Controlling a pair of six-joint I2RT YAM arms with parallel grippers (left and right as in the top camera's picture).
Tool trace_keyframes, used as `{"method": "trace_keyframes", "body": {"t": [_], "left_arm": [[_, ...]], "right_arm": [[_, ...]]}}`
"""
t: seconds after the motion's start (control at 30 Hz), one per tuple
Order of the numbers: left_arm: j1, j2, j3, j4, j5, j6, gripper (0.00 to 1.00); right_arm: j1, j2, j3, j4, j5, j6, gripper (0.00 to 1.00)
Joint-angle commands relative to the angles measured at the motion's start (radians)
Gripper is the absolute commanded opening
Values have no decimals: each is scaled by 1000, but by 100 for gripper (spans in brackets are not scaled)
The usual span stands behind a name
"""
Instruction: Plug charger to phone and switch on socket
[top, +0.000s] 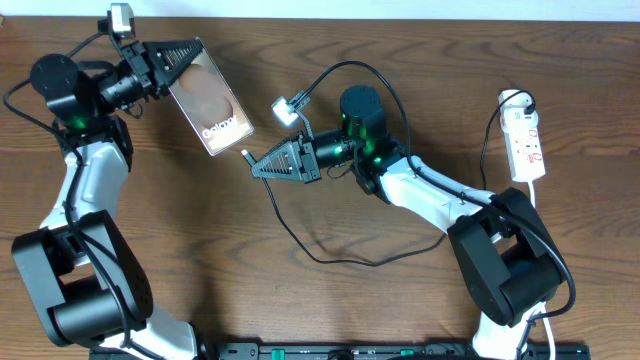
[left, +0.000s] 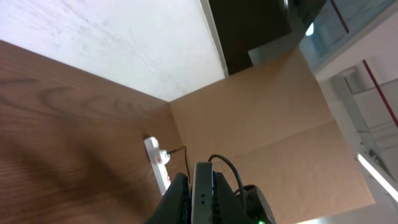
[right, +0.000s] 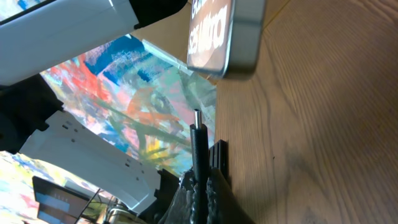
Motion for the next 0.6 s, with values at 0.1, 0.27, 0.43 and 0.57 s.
{"method": "trace_keyframes", "body": {"t": [0.1,0.27,0.43,0.57], "left_arm": [[0,-24,23,9,46,-31,8],[-13,-24,23,9,37,-31,7],[-21,-24,23,9,34,-30,7],[-21,-24,23,9,34,-30,7]], "right_arm": [[6,6,7,3,13,0,1],[6,6,7,3,20,0,1],[6,6,7,3,27,0,1],[6,6,7,3,28,0,1]]}}
